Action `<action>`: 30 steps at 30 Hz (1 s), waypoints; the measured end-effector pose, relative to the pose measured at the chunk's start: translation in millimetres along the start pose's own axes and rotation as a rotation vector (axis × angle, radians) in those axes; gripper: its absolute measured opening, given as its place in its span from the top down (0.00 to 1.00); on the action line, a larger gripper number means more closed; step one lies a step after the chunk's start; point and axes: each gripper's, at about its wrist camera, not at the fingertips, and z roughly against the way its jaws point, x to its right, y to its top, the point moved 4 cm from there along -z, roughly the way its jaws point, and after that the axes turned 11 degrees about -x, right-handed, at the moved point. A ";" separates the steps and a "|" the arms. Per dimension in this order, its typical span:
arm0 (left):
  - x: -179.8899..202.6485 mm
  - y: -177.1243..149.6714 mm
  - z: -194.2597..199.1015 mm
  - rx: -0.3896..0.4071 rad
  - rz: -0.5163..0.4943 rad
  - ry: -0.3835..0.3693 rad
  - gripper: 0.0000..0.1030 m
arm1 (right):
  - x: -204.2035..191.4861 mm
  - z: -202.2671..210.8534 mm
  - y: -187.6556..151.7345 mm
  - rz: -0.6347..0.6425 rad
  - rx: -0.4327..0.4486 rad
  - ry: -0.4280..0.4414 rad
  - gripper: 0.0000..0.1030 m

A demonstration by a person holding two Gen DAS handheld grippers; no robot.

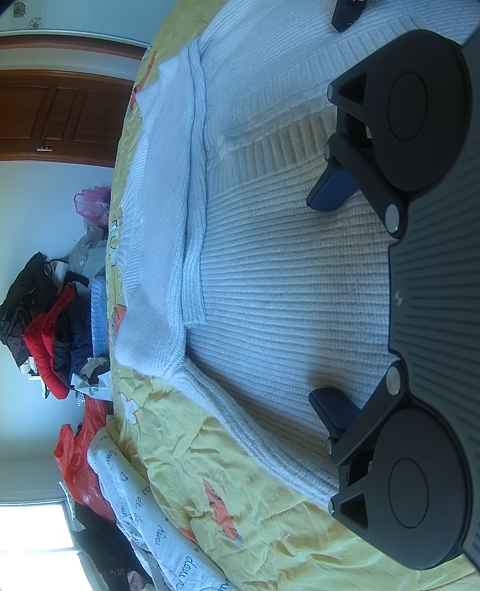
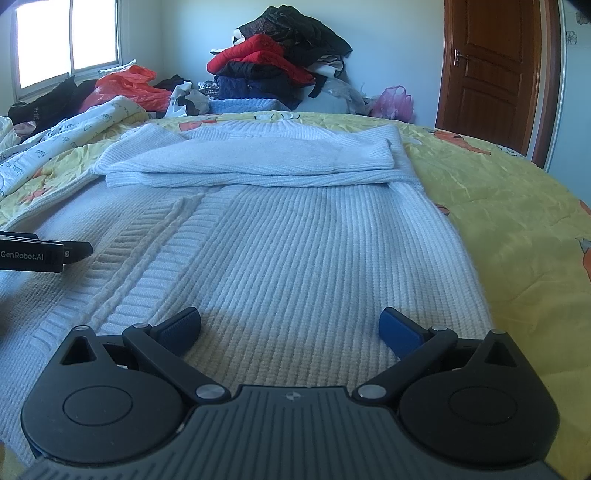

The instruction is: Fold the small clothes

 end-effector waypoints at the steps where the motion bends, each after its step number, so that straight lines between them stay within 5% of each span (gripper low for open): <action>1: 0.1 -0.1 -0.1 -0.001 0.000 0.002 0.00 | 0.1 -0.1 -0.1 -0.001 0.000 0.001 0.02; 13: 1.6 -28.6 25.7 0.020 -0.001 0.019 0.00 | -0.9 -0.5 0.0 -0.001 -0.001 0.001 0.02; 30: 2.4 -28.5 23.7 0.025 0.003 0.014 0.00 | -1.4 -0.9 -0.5 0.000 -0.001 0.001 0.02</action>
